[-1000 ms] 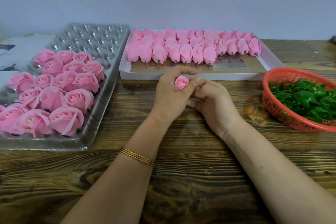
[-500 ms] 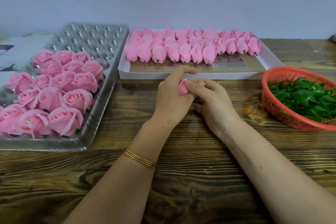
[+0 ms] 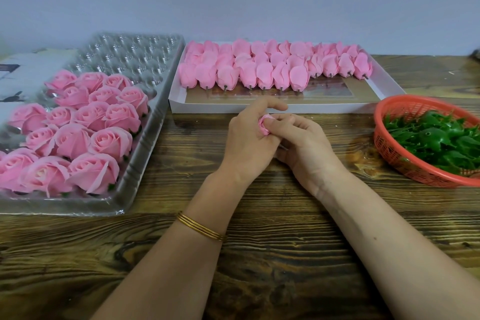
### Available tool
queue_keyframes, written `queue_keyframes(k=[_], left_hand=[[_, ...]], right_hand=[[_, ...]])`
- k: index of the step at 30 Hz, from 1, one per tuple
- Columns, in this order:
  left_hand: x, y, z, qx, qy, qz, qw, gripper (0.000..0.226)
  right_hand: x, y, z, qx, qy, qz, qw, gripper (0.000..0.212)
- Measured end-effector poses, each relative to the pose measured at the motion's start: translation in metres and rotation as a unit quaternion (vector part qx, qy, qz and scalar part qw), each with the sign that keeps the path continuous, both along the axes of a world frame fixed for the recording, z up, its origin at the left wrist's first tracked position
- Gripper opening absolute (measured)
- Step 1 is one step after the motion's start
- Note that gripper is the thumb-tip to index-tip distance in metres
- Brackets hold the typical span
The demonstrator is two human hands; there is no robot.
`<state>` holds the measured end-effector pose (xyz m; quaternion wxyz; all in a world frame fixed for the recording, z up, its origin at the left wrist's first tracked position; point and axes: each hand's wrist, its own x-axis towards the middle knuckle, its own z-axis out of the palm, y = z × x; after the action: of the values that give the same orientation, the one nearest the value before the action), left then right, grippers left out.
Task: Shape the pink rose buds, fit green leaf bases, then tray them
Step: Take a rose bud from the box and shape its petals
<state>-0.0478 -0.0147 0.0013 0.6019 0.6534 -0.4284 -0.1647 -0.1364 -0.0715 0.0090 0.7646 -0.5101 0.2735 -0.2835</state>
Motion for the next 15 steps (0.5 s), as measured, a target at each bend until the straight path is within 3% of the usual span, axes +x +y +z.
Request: queue_keyframes(k=[1,5,7,9,12,15], left_hand=[[0.0,0.0,0.0,0.002,-0.004,0.0,1.0,0.016],[-0.001,0.001,0.001,0.005,-0.007,-0.002,1.0,0.018],[-0.001,0.001,0.002,0.003,0.0,0.0,1.0,0.014],[-0.001,0.0,0.003,-0.002,0.008,0.005,1.0,0.014],[0.0,0.001,0.005,-0.008,0.01,0.014,1.0,0.017],[0.001,0.001,0.006,-0.008,-0.005,0.024,1.0,0.011]], right_hand=[[0.0,0.0,0.0,-0.003,0.001,0.004,1.0,0.004],[0.0,0.0,0.001,-0.023,0.0,0.02,1.0,0.031],[-0.001,-0.001,-0.001,-0.033,0.002,0.025,0.999,0.027],[-0.001,-0.002,0.0,-0.033,0.002,0.025,0.999,0.011],[-0.003,-0.003,0.004,-0.033,0.013,-0.005,0.999,0.029],[-0.007,-0.007,0.009,-0.038,0.03,-0.055,0.997,0.026]])
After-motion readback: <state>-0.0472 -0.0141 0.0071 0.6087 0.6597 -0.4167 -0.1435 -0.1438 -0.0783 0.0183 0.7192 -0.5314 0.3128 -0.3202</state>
